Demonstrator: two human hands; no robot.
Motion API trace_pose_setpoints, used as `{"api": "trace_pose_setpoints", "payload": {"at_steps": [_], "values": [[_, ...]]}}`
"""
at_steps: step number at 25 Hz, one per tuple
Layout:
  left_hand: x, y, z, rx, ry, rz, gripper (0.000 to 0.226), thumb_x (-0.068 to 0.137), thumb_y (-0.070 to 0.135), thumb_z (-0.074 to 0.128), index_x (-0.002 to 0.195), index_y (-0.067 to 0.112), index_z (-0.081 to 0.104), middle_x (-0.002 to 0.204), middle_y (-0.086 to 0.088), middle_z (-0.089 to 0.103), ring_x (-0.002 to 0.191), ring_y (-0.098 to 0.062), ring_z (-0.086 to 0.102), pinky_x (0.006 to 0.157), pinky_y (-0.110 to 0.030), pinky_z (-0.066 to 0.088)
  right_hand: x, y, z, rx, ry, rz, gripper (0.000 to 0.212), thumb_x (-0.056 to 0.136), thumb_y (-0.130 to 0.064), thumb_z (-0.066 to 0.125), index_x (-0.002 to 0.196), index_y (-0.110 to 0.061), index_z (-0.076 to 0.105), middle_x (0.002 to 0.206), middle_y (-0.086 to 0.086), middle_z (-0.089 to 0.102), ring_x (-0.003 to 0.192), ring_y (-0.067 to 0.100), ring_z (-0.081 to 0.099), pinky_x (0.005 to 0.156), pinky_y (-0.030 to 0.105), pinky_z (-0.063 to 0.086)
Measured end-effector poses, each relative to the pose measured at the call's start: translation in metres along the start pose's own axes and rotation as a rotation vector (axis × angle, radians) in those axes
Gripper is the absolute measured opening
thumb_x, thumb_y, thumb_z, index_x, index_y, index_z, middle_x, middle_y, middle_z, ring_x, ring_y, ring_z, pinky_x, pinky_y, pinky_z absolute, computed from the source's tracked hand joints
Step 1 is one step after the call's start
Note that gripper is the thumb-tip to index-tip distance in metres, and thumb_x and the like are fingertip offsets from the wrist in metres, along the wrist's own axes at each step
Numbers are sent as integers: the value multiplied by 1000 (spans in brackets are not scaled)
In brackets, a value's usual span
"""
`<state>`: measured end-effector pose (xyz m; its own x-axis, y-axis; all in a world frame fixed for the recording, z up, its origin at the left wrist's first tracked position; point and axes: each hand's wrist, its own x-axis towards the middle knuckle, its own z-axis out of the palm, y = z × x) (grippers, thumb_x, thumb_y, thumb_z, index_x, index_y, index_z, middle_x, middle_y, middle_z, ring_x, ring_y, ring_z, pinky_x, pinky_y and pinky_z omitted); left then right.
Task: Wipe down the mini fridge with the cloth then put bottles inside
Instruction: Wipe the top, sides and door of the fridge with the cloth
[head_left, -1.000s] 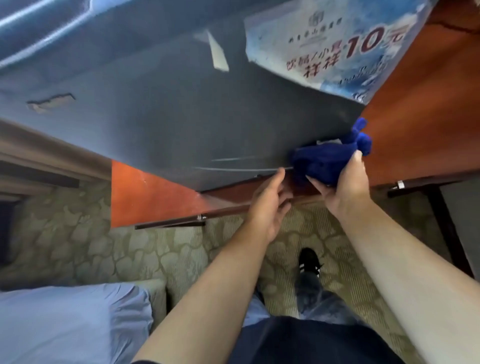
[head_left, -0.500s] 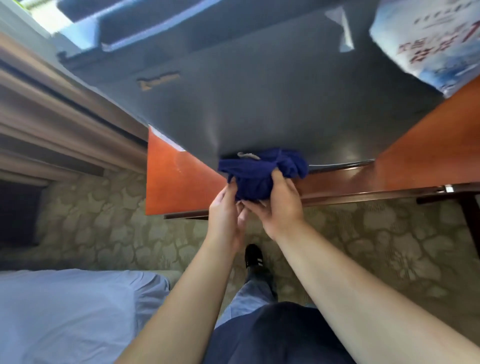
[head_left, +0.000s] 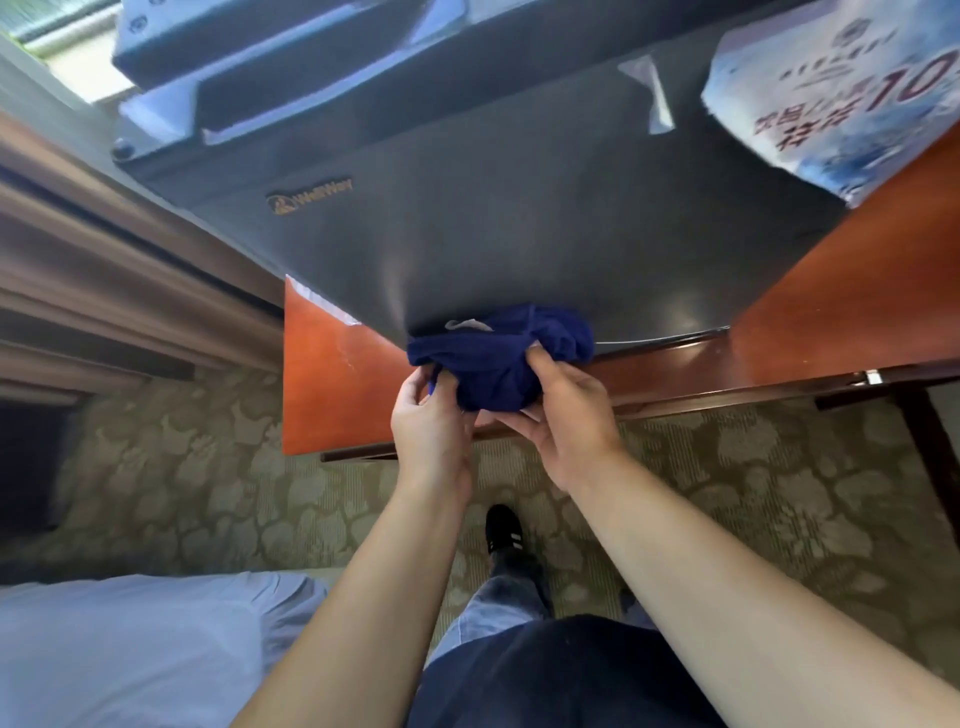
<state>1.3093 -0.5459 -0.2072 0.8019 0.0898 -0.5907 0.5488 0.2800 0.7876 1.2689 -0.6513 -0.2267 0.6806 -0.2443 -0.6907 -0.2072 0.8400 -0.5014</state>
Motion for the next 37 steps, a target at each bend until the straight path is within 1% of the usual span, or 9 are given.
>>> {"api": "trace_pose_setpoints", "payload": {"at_steps": [6, 12, 16, 19, 24, 28, 32, 35, 37], "values": [[-33, -38, 88, -11, -135, -90, 14, 95, 2, 62, 106, 9, 65, 108, -15, 72, 91, -20, 70, 73, -28, 61, -1, -68, -66, 73, 153, -167, 24, 100, -33, 64, 100, -16, 79, 105, 10, 81, 98, 27, 79, 73, 42, 64], [-58, -66, 132, 68, -247, -118, 31, 89, 13, 76, 119, 14, 66, 121, -10, 71, 106, -18, 74, 88, -30, 60, 1, -105, -103, 135, 296, -238, 23, 99, -37, 65, 105, -17, 75, 103, 4, 82, 98, 21, 79, 69, 33, 64], [-49, -55, 113, 39, -283, -126, 35, 88, 14, 77, 122, 18, 68, 126, -6, 68, 105, -13, 74, 88, -28, 60, -3, -94, -87, 134, 270, -252, 25, 101, -37, 62, 112, -18, 73, 105, 0, 82, 97, 17, 79, 70, 30, 63], [-37, -38, 88, 20, -256, -97, 29, 89, 13, 76, 118, 16, 70, 116, -3, 74, 103, -13, 75, 82, -26, 61, -7, -73, -61, 127, 229, -235, 26, 102, -37, 60, 115, -17, 72, 109, 1, 81, 99, 16, 78, 72, 30, 63], [-13, -2, 28, 30, -151, -24, 14, 94, 6, 68, 105, 14, 72, 97, -4, 79, 90, -17, 77, 74, -27, 61, -12, -24, -9, 98, 186, -181, 23, 103, -34, 59, 102, -16, 74, 106, 5, 81, 100, 22, 78, 71, 34, 64], [7, 30, -25, -7, -109, 4, 21, 99, 8, 61, 120, 8, 65, 105, -14, 76, 85, -18, 76, 67, -25, 60, -8, 23, 39, 58, 143, -127, 26, 103, -29, 60, 85, -12, 67, 85, 8, 76, 78, 19, 75, 59, 32, 62], [29, 50, -70, 26, -148, -2, 27, 103, 19, 57, 128, 13, 64, 118, -13, 75, 100, -19, 75, 85, -31, 62, 0, 59, 66, 28, 128, -73, 31, 101, -30, 63, 74, -14, 63, 77, 6, 73, 75, 18, 72, 57, 30, 60], [44, 52, -85, 48, -323, -75, 39, 97, 40, 60, 127, 15, 66, 125, -11, 73, 114, -22, 71, 95, -34, 59, 13, 72, 66, -17, 165, -78, 29, 99, -30, 66, 76, -12, 66, 83, 9, 75, 79, 19, 74, 61, 32, 61], [53, 41, -85, 101, -398, -122, 44, 93, 41, 62, 129, 15, 63, 127, -10, 72, 119, -23, 68, 97, -33, 57, 23, 77, 61, -64, 214, -68, 26, 99, -27, 67, 79, -10, 68, 87, 12, 76, 76, 21, 75, 66, 39, 64]]}}
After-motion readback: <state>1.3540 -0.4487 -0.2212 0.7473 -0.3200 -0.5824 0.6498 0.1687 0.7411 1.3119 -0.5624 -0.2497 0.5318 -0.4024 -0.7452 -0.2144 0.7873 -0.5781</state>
